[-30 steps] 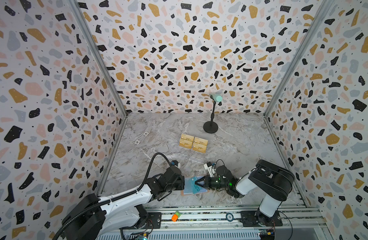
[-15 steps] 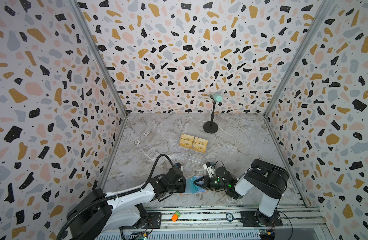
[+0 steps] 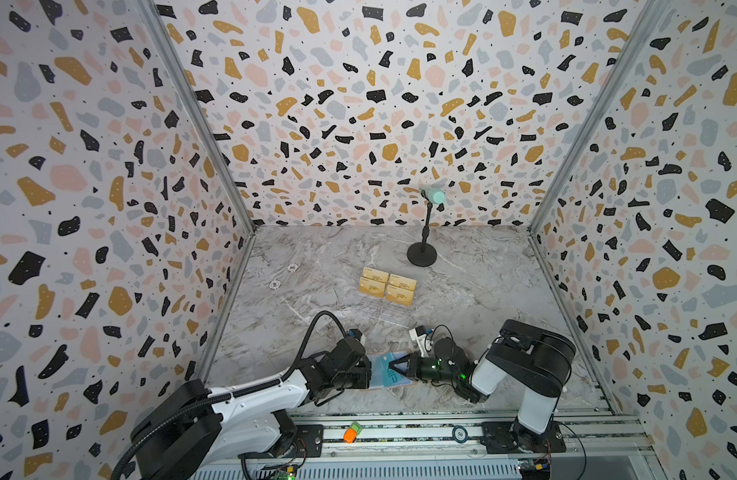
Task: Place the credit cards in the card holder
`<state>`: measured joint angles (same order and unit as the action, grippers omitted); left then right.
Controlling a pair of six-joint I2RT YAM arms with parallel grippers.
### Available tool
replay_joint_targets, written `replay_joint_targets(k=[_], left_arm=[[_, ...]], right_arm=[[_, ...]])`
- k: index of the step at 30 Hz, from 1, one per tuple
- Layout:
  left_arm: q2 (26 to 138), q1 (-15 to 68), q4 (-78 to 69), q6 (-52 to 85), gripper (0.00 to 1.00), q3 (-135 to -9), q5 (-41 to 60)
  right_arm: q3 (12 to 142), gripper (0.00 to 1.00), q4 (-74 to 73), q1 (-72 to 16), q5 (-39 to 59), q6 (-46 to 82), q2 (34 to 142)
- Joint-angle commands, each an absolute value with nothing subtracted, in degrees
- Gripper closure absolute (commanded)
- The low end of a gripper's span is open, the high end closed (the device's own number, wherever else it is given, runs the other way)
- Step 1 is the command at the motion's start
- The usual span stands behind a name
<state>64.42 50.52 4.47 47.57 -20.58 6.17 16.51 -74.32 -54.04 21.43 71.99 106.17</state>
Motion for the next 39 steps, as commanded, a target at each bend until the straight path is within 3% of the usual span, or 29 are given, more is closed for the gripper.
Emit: replay_joint_targets(k=[1, 17, 26, 29, 39], left_arm=[[65.3, 50.9, 5.5, 47.7, 1.00, -19.2, 6.1], [64.9, 50.9, 5.6, 48.1, 1.00, -19.1, 5.8], [64.6, 51.0, 5.3, 48.2, 1.00, -18.9, 6.0], [64.4, 51.0, 5.3, 48.3, 1.00, -18.9, 6.0], [64.1, 50.9, 5.1, 48.4, 1.00, -18.8, 6.0]], right_arm=[[16.2, 1.00, -79.4, -54.5, 20.1, 73.0, 108.0], [16.7, 1.00, -85.5, -55.4, 18.2, 74.0, 112.5], [18.6, 1.00, -75.5, -56.0, 17.7, 70.5, 109.6], [19.1, 0.94, -71.4, -56.2, 17.1, 69.6, 108.6], [19.3, 1.00, -66.4, -56.2, 15.0, 64.7, 105.3]])
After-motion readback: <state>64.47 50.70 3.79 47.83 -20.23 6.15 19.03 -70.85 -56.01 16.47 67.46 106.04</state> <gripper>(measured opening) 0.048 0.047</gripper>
